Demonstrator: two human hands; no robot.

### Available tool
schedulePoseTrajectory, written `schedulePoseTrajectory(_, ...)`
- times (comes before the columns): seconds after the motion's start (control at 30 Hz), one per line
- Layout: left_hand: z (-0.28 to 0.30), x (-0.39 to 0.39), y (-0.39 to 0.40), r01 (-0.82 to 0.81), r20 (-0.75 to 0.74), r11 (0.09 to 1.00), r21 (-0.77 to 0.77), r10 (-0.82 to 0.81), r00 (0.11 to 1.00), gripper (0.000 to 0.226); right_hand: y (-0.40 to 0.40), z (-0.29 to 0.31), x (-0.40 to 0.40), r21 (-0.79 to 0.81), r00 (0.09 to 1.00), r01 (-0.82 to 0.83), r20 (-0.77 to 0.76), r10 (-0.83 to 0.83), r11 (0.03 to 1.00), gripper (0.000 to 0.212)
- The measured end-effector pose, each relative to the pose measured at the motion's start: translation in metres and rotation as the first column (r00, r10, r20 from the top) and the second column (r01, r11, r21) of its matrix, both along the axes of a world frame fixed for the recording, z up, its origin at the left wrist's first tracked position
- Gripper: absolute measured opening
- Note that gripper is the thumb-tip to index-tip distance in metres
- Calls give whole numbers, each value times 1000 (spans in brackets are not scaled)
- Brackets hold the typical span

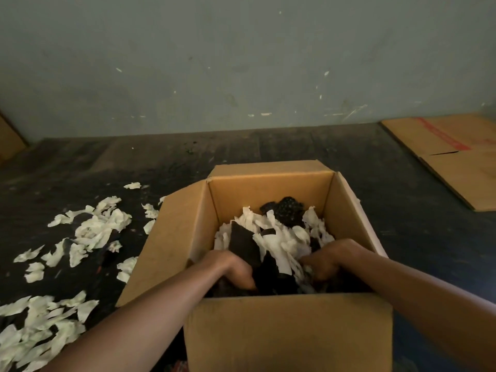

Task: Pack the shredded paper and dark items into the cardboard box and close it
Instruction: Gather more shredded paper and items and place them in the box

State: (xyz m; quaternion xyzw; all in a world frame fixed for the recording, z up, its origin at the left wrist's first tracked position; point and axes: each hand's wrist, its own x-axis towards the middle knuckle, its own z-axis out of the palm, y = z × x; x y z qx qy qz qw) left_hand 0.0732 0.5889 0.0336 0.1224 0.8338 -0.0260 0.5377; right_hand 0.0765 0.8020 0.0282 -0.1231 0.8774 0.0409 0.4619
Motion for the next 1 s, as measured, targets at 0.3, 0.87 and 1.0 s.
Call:
schedulePoseTrajectory(0.3,10,-8,-4,-12,-150,991,132,32,988,36,-6,26,-7,-160,983,177,69,-168,971,51)
schedulePoseTrajectory(0.87,-2,-60,-5,-93,-416,892,443,297,859,43,-16,-25,-81,-475,862,427,-43,-505,770,69)
schedulePoseTrajectory(1.0,-78,-57,-13,192,-292,981,-33,-193,937,67,-12,-79,-90,-484,836,500,51,-547,718,102)
